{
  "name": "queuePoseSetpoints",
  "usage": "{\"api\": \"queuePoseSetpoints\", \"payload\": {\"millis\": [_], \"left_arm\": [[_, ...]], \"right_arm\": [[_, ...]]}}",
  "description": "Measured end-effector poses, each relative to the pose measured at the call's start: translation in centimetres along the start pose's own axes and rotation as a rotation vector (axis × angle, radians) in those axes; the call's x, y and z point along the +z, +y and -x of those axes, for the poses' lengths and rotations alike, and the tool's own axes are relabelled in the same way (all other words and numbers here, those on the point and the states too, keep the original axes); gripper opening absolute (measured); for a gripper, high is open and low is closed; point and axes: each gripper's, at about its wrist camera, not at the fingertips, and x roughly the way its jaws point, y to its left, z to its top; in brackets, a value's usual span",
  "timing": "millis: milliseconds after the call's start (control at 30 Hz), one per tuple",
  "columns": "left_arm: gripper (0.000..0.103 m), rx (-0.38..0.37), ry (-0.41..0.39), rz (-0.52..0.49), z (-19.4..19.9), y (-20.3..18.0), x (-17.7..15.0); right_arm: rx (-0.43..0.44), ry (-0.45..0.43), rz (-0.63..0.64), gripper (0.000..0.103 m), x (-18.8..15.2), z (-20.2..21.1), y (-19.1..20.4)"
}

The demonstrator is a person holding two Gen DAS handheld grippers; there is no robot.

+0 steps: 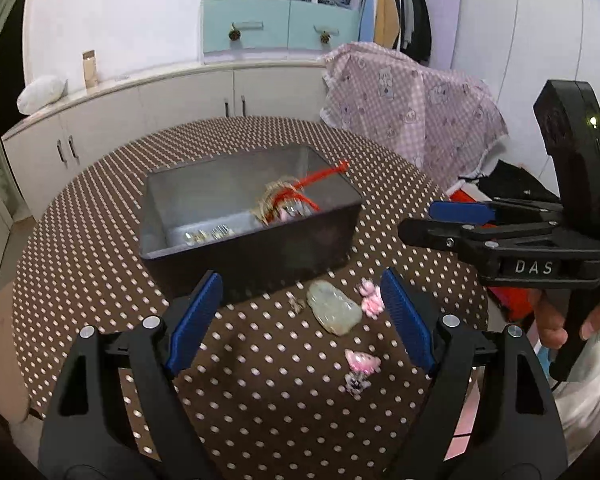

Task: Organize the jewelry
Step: 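Withdraw both tools toward the jade stone and pink charm, then grasp the pale jade stone with left tool while right tool grasps pink charm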

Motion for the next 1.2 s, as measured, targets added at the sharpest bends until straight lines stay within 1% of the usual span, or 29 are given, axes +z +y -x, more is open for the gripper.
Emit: {"api": "queuePoseSetpoints", "payload": {"millis": [100, 200, 267, 333, 400, 533, 700, 733, 800, 867, 933, 967, 1200], "left_arm": [[0.080, 0.009, 0.028, -0.003, -0.7, -0.4, -0.5], [0.079, -0.006, 0.044, -0.006, -1.1, -0.9, -0.9], [0.071, -0.004, 0.061, -0.018, -1.6, -1.4, -1.2], [0.057, 0.003, 0.079, -0.022, -2.1, -1.7, -1.4], [0.052, 0.004, 0.099, -0.024, -2.6, -2.0, -1.5], [0.046, 0.033, 0.128, -0.037, -3.6, -2.4, -1.7], [0.044, 0.054, 0.132, -0.036, -4.0, -2.6, -1.3], [0.042, 0.069, 0.149, -0.038, -4.4, -2.6, -1.4], [0.037, 0.098, 0.144, -0.032, -4.4, -2.5, -1.3], [0.037, 0.104, 0.140, -0.036, -4.4, -2.6, -1.4], [0.034, 0.108, 0.134, -0.032, -4.3, -2.6, -1.4], [0.034, 0.112, 0.134, -0.026, -4.2, -2.5, -1.4], [0.034, 0.102, 0.075, -0.012, -2.6, -1.5, -2.3]], "right_arm": [[0.004, 0.012, -0.001, 0.062, -0.6, -0.2, -0.1], [0.010, 0.022, -0.002, 0.062, -0.9, -0.3, -0.3], [0.015, 0.030, -0.012, 0.062, -1.2, -0.5, -0.5], [0.022, 0.036, -0.021, 0.062, -1.4, -0.6, -0.6], [0.029, 0.040, -0.024, 0.062, -1.7, -0.6, -0.6], [0.035, 0.043, -0.027, 0.062, -2.3, -0.5, -0.6], [0.040, 0.040, -0.039, 0.062, -2.5, -0.2, -1.1], [0.042, 0.040, -0.040, 0.062, -2.5, -0.2, -1.2], [0.046, 0.042, -0.042, 0.062, -2.6, -0.2, -1.3], [0.048, 0.044, -0.042, 0.062, -2.6, -0.2, -1.3], [0.051, 0.048, -0.042, 0.062, -2.7, -0.2, -1.3], [0.053, 0.048, -0.041, 0.062, -2.7, -0.2, -1.2], [0.054, 0.045, -0.029, 0.062, -2.7, -0.2, -0.3]]}}
